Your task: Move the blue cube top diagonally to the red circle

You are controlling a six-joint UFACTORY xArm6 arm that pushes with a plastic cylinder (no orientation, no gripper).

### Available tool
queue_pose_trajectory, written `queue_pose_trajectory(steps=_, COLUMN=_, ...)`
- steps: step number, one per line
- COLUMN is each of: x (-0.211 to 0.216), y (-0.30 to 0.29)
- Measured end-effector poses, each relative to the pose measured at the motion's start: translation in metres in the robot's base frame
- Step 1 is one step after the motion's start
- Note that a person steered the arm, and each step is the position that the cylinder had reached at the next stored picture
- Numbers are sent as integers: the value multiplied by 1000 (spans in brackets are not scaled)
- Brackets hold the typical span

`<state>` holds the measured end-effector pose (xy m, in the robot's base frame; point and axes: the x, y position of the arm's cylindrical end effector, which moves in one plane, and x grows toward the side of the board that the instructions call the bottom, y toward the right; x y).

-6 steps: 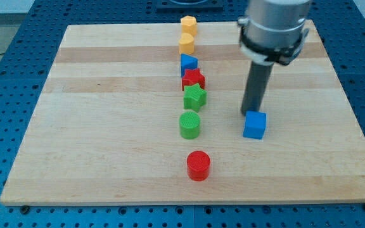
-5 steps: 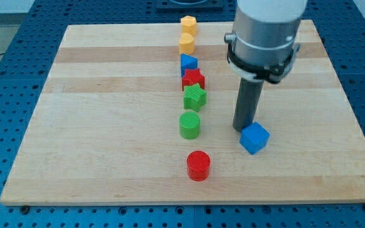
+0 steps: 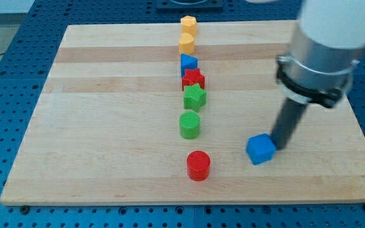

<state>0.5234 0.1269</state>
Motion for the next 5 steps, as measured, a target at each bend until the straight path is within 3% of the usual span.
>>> queue_pose_trajectory(steps=1, x=9, y=-19)
queue_pose_trajectory(steps=2, x=32, y=37)
queue_pose_trajectory(steps=3, x=61, y=15)
queue_pose_trajectory(steps=5, x=21, y=-28)
